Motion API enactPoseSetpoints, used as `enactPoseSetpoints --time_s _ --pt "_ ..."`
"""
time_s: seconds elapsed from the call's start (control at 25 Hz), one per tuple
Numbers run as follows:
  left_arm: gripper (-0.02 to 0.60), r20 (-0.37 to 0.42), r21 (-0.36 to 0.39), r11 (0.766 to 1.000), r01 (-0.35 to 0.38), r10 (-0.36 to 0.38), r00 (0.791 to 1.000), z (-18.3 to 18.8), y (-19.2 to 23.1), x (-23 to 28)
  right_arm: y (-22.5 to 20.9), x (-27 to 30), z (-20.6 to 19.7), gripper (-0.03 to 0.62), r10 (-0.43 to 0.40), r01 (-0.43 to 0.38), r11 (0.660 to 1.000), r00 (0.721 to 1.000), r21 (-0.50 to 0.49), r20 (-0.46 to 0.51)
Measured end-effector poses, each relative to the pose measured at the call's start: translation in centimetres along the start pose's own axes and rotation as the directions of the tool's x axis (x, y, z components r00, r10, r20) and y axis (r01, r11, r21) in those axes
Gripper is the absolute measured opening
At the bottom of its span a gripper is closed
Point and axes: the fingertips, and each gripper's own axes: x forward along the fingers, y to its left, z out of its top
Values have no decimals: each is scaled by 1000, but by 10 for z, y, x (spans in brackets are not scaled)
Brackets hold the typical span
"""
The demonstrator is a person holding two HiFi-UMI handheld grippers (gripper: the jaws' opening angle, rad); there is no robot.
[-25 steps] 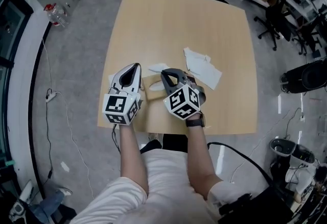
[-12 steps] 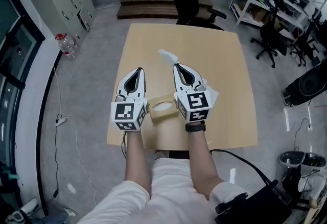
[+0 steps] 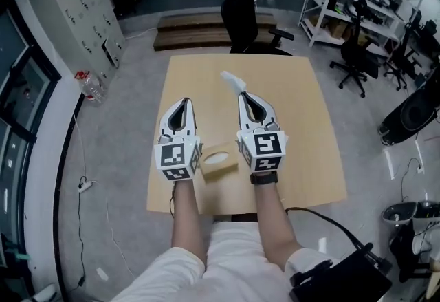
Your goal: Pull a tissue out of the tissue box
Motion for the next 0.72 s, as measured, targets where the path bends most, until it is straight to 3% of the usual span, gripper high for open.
enactPoseSetpoints --time_s 0.36,0.72 --pt "2 16 -6 1000 28 -28 999 1 -22 -8 -17 -24 -5 8 -23 23 1000 1000 6 -15" --pt "2 96 20 990 137 -139 986 15 -45 -18 -27 -33 -13 8 -51 52 999 998 6 -47"
